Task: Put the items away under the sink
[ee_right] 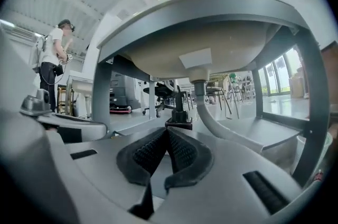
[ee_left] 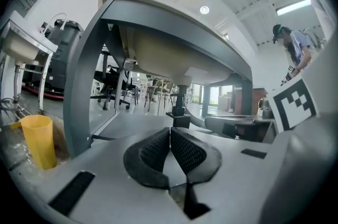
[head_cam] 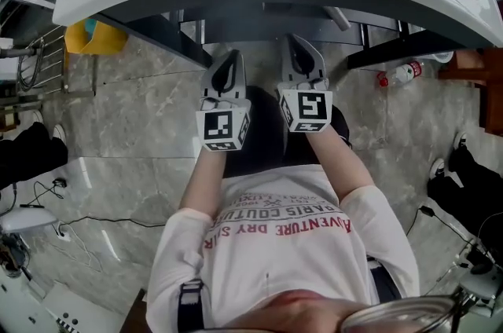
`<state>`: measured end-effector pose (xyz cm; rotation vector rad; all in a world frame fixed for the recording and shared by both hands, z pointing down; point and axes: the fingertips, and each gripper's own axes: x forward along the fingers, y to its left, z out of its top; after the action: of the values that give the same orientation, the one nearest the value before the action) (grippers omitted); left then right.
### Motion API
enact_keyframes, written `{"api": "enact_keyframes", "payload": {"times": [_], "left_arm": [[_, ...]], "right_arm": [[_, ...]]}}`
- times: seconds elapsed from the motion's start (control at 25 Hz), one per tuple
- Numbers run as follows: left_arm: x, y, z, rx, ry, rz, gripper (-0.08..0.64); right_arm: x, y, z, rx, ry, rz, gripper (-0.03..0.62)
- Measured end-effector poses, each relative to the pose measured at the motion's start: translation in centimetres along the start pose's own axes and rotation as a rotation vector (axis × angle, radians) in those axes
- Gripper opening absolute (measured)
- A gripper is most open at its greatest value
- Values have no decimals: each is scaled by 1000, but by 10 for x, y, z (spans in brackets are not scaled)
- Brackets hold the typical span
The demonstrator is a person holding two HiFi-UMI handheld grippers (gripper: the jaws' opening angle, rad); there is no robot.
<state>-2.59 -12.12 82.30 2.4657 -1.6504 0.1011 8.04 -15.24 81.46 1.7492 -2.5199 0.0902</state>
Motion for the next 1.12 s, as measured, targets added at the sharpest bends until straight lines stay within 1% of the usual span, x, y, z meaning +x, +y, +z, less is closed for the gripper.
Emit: {"api": "enact_keyframes", "payload": {"times": [0.08,0.2,0.28,0.4,0.52,0.6,0.8,0.96,1.12], "left_arm": [[-2,-11,5,-5,9,-16,28],[-4,-32,23,-30,55,-59,28],[-8,-44,45,-39,84,-87,28],[-16,-56,86,-43,119,-92,28],[-26,-69,137,-47,130,-84,28],[-32,-82,174,-51,133,-91,28],[-54,-112,272,-39,127,-117,26],[-75,-129,346,-18,102,-111,26],[-95,-141,416,-5,51,-86,27]], "right_arm": [[-11,4,11,-12,10,28,25],[-24,4,37,2,43,48,25],[-31,5,60,27,73,54,25],[-46,5,98,70,108,59,25],[-65,1,145,98,127,51,25],[-77,-5,179,106,139,42,25],[-101,-10,273,94,149,45,25],[-121,-11,348,78,128,49,25],[-144,-13,416,54,85,41,25]]}}
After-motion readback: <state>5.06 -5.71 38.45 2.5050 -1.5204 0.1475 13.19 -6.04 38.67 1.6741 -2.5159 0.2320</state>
